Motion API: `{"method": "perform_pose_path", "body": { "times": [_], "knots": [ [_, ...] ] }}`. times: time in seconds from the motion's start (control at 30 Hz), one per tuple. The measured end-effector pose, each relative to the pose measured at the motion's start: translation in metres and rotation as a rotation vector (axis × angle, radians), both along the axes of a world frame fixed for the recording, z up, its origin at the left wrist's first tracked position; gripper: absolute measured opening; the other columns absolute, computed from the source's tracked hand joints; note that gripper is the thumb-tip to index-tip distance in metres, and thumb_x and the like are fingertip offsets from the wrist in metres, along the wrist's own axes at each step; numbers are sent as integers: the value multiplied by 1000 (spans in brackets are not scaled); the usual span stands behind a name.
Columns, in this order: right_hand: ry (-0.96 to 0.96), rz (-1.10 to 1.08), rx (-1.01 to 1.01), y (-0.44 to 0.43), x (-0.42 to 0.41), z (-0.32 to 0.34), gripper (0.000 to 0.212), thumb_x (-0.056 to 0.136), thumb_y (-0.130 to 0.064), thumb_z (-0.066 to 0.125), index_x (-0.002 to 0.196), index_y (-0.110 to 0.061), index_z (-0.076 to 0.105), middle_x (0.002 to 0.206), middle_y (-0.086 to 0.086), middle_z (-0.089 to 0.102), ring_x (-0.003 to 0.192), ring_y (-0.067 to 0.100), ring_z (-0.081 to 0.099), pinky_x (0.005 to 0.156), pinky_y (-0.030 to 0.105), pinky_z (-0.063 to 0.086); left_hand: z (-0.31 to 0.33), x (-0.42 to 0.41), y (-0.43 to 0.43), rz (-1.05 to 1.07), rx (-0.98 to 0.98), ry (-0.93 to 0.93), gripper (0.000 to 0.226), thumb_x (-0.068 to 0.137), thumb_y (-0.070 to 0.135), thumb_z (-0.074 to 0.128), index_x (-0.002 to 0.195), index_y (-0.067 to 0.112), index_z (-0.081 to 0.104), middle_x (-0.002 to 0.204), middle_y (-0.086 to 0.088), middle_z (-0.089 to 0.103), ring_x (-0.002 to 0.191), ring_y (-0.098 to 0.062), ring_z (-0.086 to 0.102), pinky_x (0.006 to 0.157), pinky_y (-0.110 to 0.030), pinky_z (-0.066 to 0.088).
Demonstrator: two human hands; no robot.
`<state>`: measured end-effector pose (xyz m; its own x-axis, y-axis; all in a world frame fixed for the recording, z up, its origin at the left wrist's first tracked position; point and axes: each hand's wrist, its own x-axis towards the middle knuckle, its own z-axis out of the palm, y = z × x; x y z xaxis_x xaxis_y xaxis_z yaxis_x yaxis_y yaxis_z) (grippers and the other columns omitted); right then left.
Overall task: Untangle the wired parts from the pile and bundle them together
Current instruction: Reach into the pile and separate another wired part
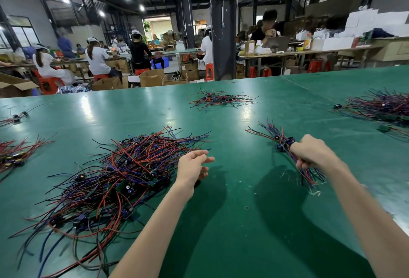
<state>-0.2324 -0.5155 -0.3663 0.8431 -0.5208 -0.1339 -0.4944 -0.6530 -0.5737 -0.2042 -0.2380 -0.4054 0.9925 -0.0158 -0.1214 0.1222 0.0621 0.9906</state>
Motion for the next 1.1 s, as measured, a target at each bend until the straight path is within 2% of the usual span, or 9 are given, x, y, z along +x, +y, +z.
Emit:
{"method": "perform_pose_path", "body": {
  "times": [0.1,0.17,0.27,0.33,0.47,0.67,0.83,0.97,1.1],
  "knots": [
    [27,-118,-217,1,0,-3,40,83,-26,51,117,-5,43,112,17,64,106,32,58,81,35,41,-1,1,-1,-10,118,-78,14,93,7,51,101,10,63,75,3,72,42,-4,49,45,-18,44],
    [18,-162,-334,3,-1,-2,45,86,-31,52,122,-6,42,125,19,55,119,35,47,91,40,37,-1,1,0,-14,299,-192,16,93,10,51,105,10,63,78,4,71,47,-6,53,51,-23,48],
    [-128,-153,-457,11,0,-2,38,87,-29,54,117,-6,47,124,19,54,121,35,41,96,47,33,0,0,4,25,758,-436,19,92,17,54,108,18,65,85,7,69,78,-15,62,76,-32,51],
    [-299,-78,-455,20,1,-3,30,88,-20,54,114,-7,50,120,19,55,117,35,42,94,47,35,1,-2,8,109,1030,-588,22,93,18,51,111,19,64,96,2,68,98,-19,56,81,-34,45],
    [-533,121,-223,52,3,-14,19,88,-7,57,107,-9,58,104,12,65,108,34,47,90,43,41,9,0,16,252,1337,-658,24,89,10,47,105,17,65,105,-1,66,106,-23,47,89,-32,34],
    [-657,379,-173,94,-3,-37,15,85,-3,63,99,-9,63,83,7,66,94,28,49,86,42,39,23,2,34,446,1460,-441,26,78,10,52,103,13,61,111,-10,59,108,-29,44,93,-39,33],
    [-683,492,-143,108,-8,-46,20,83,2,62,99,-9,66,79,1,65,91,23,48,86,37,39,22,2,41,378,1524,-274,28,83,15,54,110,13,57,119,-10,56,115,-29,45,97,-42,33],
    [-693,524,-117,112,-10,-48,21,83,2,63,99,-10,66,79,4,66,83,15,45,74,21,31,23,4,48,311,1555,-231,27,88,15,53,114,18,60,119,-6,59,116,-27,49,97,-40,34],
    [-674,534,-104,114,-11,-51,21,83,2,63,100,-11,66,79,2,65,81,15,46,71,20,29,24,6,56,333,1525,-211,25,88,13,55,111,20,62,117,-5,62,115,-27,50,98,-41,33]
  ]
}}
